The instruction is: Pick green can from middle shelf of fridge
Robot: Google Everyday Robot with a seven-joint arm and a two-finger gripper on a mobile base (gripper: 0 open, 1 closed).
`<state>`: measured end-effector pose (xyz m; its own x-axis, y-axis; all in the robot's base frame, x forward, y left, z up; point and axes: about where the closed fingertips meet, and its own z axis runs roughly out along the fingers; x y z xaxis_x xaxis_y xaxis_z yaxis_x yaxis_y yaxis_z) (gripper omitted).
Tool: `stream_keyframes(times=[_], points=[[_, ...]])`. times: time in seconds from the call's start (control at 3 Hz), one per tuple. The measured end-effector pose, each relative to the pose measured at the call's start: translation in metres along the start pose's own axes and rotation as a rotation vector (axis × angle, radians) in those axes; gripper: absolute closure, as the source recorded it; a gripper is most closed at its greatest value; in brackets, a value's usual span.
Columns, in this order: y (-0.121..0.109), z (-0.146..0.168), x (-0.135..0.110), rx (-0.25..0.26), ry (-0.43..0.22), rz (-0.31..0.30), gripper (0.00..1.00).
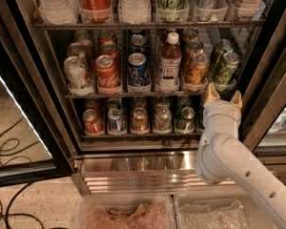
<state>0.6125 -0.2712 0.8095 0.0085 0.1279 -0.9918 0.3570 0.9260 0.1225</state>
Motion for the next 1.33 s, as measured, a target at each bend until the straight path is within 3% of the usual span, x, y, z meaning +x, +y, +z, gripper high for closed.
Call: stream_keyframes(times=[0.33, 1.0, 1.33], points=[[0.000, 0.000, 0.000, 0.000, 0.000, 0.000, 0.47], [0.007, 0.010, 0.001, -0.013, 0.017, 0.009, 0.43], [0.007, 0.010, 0.001, -0.013, 0.018, 0.010, 0.61]])
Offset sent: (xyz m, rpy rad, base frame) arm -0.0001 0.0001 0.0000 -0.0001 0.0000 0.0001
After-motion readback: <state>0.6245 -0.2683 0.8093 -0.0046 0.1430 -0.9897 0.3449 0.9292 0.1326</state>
